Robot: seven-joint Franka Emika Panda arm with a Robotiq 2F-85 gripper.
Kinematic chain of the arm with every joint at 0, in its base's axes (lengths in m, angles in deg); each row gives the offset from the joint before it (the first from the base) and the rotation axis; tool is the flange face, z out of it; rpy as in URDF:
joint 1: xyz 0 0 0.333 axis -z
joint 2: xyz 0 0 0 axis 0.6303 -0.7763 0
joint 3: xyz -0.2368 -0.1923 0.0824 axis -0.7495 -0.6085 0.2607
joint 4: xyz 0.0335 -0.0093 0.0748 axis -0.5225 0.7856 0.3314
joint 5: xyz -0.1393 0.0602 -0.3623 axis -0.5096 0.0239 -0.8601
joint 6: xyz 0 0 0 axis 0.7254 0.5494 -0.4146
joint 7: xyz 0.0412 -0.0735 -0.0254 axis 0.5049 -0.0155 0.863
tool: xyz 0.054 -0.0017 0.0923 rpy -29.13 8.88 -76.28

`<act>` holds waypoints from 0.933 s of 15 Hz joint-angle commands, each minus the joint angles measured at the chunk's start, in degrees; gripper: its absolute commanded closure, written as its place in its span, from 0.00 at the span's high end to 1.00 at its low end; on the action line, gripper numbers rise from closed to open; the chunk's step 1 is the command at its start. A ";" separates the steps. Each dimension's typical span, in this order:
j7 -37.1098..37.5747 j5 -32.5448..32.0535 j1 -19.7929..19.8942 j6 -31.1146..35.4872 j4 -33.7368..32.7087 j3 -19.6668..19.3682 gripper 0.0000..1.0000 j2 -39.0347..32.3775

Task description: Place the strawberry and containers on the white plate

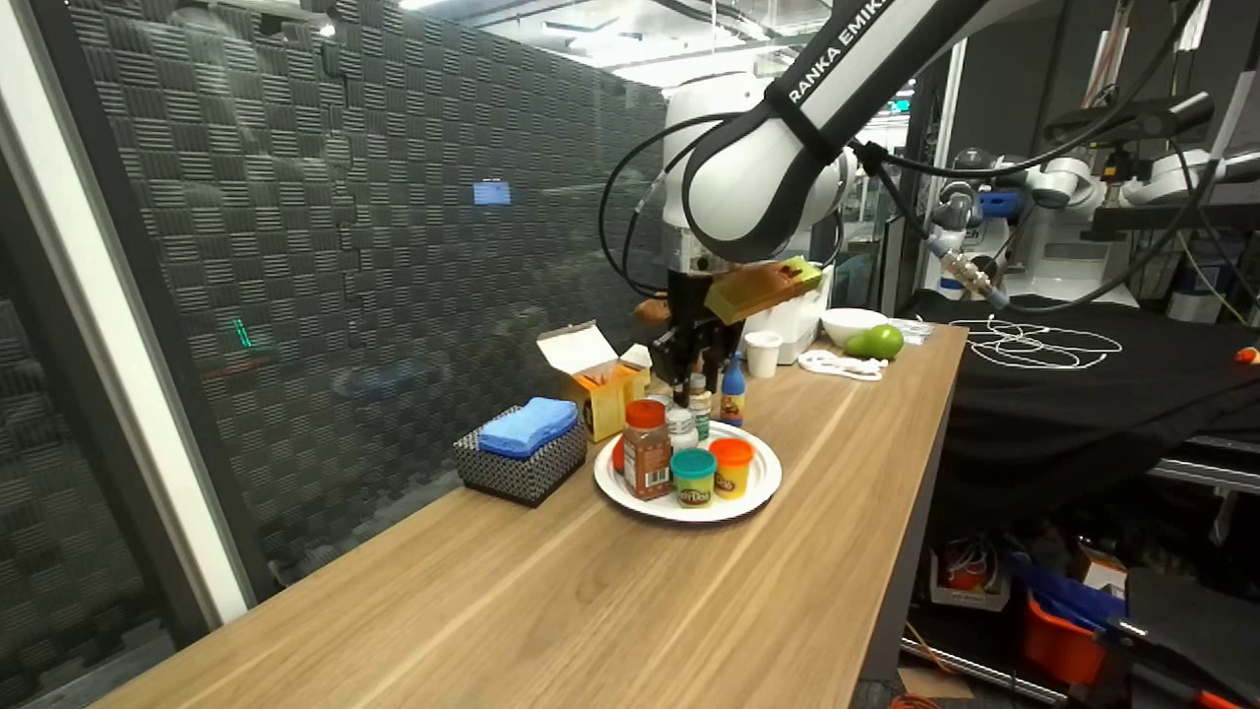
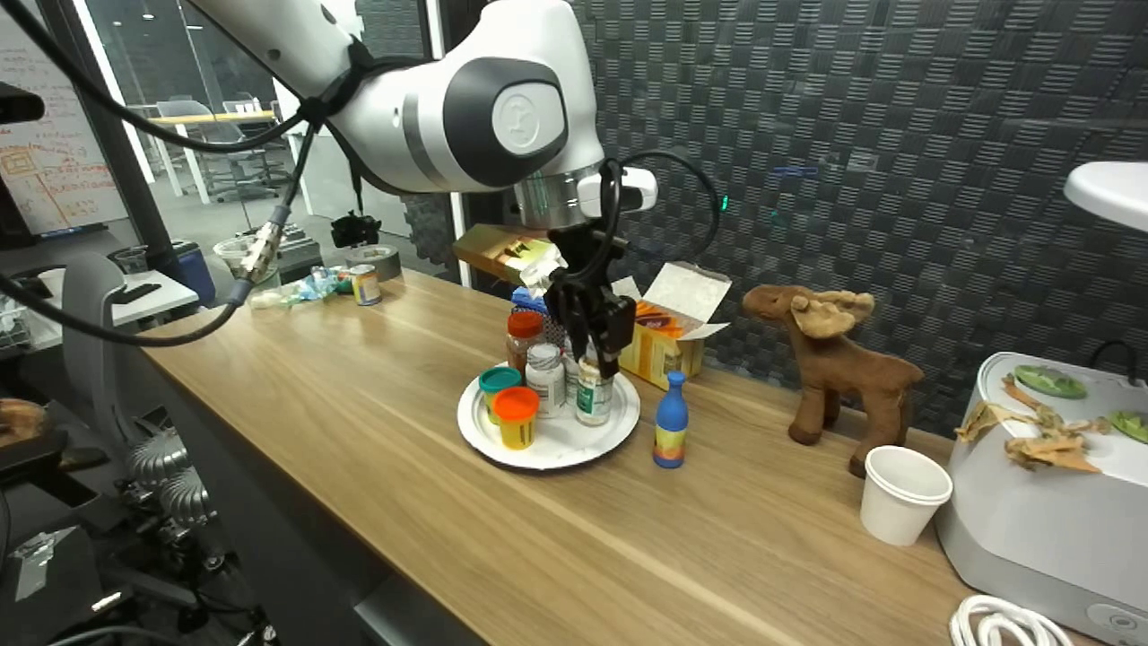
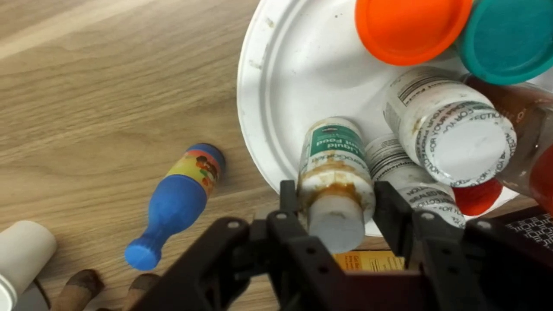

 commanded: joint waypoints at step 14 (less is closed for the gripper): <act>5.58 -1.59 0.46 0.83 -0.43 -4.40 1.00 3.55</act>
